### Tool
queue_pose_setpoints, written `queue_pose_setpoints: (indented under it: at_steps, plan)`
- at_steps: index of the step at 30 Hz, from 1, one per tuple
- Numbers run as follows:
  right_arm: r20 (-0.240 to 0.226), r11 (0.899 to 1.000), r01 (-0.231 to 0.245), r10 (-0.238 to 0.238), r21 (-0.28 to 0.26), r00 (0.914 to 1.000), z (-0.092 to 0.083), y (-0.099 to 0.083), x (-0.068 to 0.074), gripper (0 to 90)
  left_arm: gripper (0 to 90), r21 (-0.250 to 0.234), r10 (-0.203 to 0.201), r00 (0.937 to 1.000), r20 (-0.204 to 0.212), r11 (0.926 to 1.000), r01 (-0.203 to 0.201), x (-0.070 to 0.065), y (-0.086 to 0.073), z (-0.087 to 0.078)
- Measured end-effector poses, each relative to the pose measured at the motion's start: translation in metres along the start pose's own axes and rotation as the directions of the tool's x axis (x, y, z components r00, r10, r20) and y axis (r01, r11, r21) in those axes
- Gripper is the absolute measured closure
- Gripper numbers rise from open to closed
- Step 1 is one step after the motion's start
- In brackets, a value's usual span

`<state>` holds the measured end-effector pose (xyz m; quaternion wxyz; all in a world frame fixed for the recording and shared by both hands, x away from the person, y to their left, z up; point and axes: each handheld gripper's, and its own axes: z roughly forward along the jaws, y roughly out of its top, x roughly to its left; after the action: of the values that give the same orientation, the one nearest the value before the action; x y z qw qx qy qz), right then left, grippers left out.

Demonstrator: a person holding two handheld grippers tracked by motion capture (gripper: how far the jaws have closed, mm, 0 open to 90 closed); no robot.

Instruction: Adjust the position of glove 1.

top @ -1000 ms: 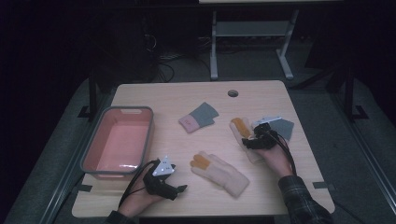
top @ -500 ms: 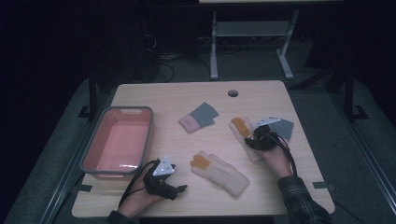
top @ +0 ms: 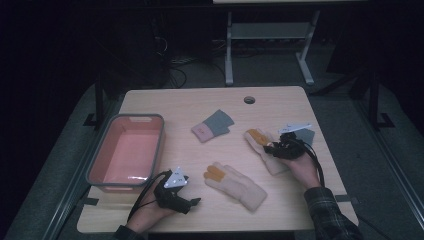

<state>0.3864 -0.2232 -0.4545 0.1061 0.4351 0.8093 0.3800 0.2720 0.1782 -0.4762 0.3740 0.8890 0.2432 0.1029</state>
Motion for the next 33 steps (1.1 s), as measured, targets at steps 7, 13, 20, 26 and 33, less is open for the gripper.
queue_pose_setpoints:
  at_steps: [7, 13, 20, 26, 33]
  plan:
    - [-0.041, 0.999, 0.013, -0.014, -0.037, 0.9990, -0.016, 0.005, 0.002, 69.5, 12.2, -0.003, -0.002, 1.0000, 0.000, 1.0000, 0.002, 0.000, 0.000, 0.000]
    - [-0.090, 0.998, 0.015, -0.020, -0.064, 0.9957, -0.031, 0.009, 0.004, 69.5, 12.2, -0.001, 0.001, 1.0000, 0.001, 1.0000, -0.001, 0.000, 0.000, 0.000]
    - [-0.120, 0.997, 0.029, -0.038, -0.071, 0.9921, -0.037, 0.011, 0.009, 69.5, 12.2, -0.001, 0.003, 1.0000, 0.001, 1.0000, -0.003, 0.000, 0.000, 0.001]
    - [-0.156, 0.995, 0.058, -0.069, -0.077, 0.9853, -0.045, 0.016, 0.022, 69.5, 12.2, -0.002, 0.002, 1.0000, 0.001, 1.0000, -0.002, 0.000, 0.000, 0.001]
    - [-0.214, 0.994, 0.080, -0.094, -0.069, 0.9723, -0.048, 0.018, 0.037, 69.4, 12.2, -0.002, 0.004, 1.0000, 0.001, 1.0000, -0.004, 0.001, 0.000, 0.001]
